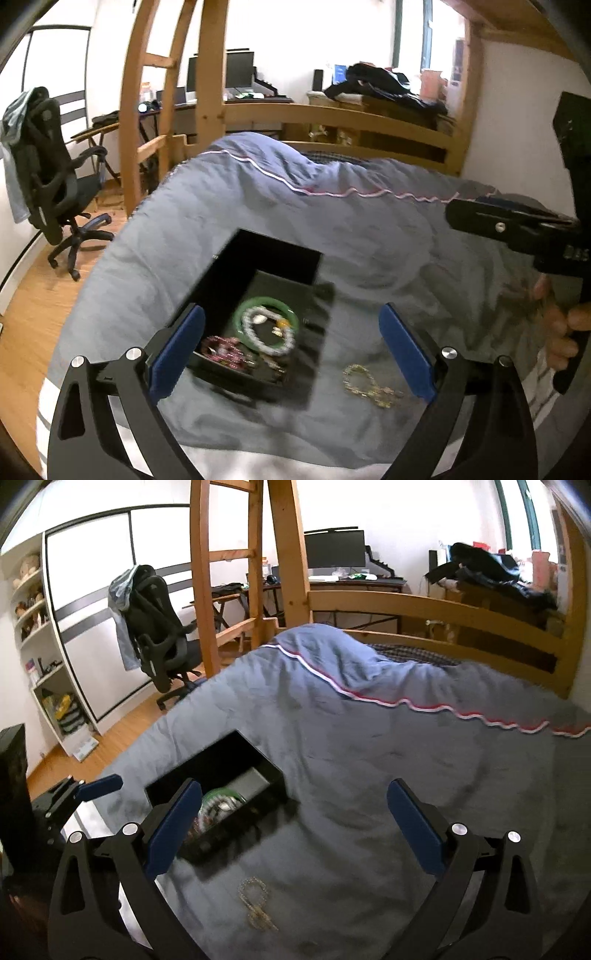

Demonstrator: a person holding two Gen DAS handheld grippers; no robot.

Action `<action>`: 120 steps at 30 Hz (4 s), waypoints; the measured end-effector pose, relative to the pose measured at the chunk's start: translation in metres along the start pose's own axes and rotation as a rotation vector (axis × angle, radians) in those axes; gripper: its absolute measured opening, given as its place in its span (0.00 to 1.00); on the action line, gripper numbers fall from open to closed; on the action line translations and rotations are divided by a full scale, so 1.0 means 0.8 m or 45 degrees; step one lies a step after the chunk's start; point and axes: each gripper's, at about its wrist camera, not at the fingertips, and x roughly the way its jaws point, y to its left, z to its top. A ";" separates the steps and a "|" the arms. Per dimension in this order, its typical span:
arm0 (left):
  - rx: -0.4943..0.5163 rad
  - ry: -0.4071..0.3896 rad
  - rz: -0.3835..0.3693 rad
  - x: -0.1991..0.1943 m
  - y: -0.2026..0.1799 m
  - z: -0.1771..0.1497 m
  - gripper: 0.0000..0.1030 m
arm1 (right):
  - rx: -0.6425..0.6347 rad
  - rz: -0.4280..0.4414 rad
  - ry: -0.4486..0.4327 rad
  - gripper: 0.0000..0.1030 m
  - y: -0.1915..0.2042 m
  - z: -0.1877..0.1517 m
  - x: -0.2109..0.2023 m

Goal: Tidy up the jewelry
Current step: 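Grasp gold bead bracelet with left tool while right tool grasps silver ring, then carry gold bracelet in left tool and silver ring in right tool to the box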

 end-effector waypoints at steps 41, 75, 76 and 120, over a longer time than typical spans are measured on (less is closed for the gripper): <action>0.221 0.500 -0.118 0.145 -0.092 -0.089 0.15 | -0.102 0.231 0.271 0.20 -0.036 -0.204 0.065; 0.169 0.237 -0.109 0.079 -0.087 -0.035 0.07 | -0.017 0.126 0.112 0.20 -0.051 -0.180 0.026; 0.169 0.230 -0.111 0.076 -0.087 -0.033 0.07 | -0.016 0.119 0.105 0.20 -0.050 -0.177 0.023; 0.020 -0.028 -0.131 0.004 -0.025 0.025 0.07 | -0.119 0.078 0.055 0.20 0.021 -0.088 0.010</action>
